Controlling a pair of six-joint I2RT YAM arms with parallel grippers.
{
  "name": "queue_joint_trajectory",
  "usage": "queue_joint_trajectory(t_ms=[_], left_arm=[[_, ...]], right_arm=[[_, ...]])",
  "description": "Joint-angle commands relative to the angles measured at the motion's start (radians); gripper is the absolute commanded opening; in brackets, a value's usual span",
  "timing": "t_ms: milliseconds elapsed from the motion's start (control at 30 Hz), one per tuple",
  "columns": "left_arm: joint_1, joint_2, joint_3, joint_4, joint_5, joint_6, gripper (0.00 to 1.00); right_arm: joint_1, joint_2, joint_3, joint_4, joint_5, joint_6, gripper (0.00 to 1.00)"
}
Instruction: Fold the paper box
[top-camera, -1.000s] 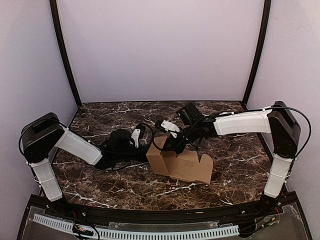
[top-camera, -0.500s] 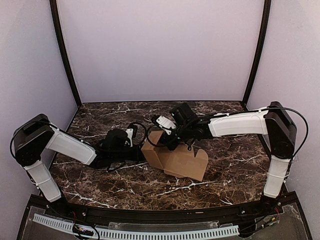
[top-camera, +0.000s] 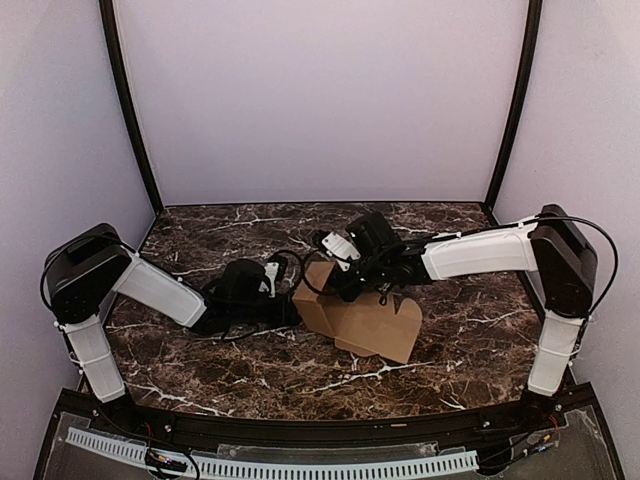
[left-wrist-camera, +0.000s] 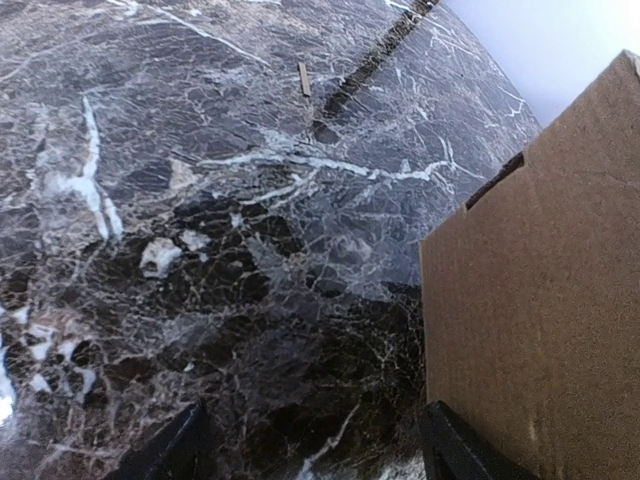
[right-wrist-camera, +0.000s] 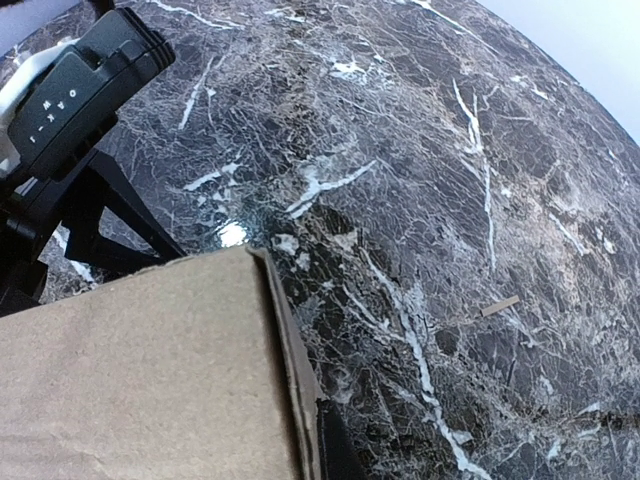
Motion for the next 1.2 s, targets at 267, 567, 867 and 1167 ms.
queue_joint_trajectory(t_ms=[267, 567, 867, 1167], left_arm=[[-0.011, 0.041, 0.043, 0.099, 0.13, 0.007, 0.74], [0.024, -0.13, -0.107, -0.049, -0.017, 0.114, 0.8], [0.03, -0.23, -0.087, -0.108, -0.033, 0.146, 0.8], [-0.006, -0.229, 0.032, -0.098, 0.041, 0.099, 0.8]], right_arm=[[0.006, 0.019, 0.05, 0.009, -0.111, -0.082, 0.0], [-0.006, -0.181, -0.266, 0.177, -0.08, -0.224, 0.0], [-0.006, -0.169, -0.473, 0.504, -0.051, -0.18, 0.0], [-0.007, -0.153, -0.543, 0.544, -0.019, -0.163, 0.0]])
